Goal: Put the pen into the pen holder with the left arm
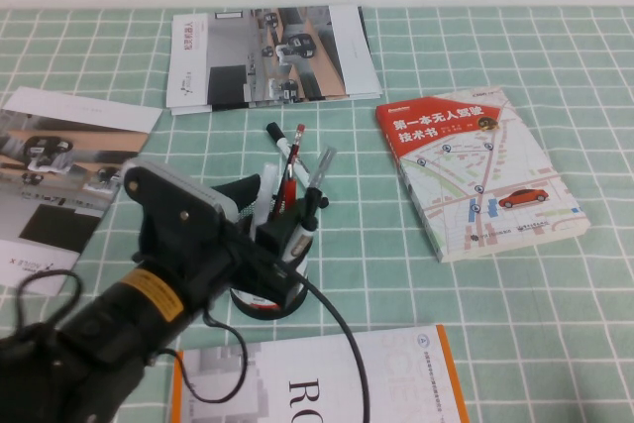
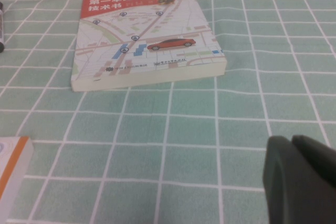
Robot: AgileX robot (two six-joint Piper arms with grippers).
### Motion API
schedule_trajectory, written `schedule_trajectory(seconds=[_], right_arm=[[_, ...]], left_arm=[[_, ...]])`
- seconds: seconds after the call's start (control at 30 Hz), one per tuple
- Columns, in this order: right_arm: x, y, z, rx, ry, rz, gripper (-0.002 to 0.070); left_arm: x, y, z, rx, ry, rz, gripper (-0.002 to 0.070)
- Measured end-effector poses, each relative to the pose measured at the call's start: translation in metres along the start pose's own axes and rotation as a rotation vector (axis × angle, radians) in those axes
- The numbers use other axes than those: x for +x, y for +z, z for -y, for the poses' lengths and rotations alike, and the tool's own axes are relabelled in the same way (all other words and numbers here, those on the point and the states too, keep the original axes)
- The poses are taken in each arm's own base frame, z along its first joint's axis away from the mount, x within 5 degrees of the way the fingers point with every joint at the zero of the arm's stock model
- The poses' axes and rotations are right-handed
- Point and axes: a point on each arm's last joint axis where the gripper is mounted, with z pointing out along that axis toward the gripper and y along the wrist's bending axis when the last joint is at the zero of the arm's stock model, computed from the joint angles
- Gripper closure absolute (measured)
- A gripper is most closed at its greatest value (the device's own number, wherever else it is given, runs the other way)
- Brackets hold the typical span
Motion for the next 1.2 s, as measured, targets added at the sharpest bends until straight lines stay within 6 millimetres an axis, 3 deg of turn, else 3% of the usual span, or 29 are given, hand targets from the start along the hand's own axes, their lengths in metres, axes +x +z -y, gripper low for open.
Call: schedule_trajectory(seconds=[0.07,0.2,0.3,0.5,0.67,0.87,1.07,1.2], right_arm=[[0.000,0.000,0.000,0.000,0.000,0.000,0.0696],[0.000,0.000,0.000,0.000,0.000,0.000,0.0696],[0.000,0.000,0.000,0.000,0.000,0.000,0.0696],[0.000,0.000,0.000,0.000,0.000,0.000,0.0696],[0.000,0.000,0.000,0.000,0.000,0.000,0.0696],[0.000,0.000,0.000,0.000,0.000,0.000,0.0696],[0.000,0.000,0.000,0.000,0.000,0.000,0.0696],[0.000,0.000,0.000,0.000,0.000,0.000,0.0696]], left_arm=[[-0.010,-0.007,-0.001,-0.007,0.015,-0.003,0.0344],[-0.037,-0.031,-0.001,-0.010,0.037,-0.013,0.0566],[-0.056,-0.054,-0.002,-0.012,0.048,-0.013,0.0646],[-0.091,-0.113,-0.002,-0.024,0.061,0.068,0.0673],[-0.103,-0.153,-0.002,-0.028,0.057,0.098,0.0675],[-0.094,-0.174,-0.001,-0.021,0.107,-0.011,0.0676],[-0.080,-0.176,-0.001,-0.008,0.103,-0.163,0.0676],[-0.075,-0.177,0.000,-0.005,0.010,-0.218,0.0676]])
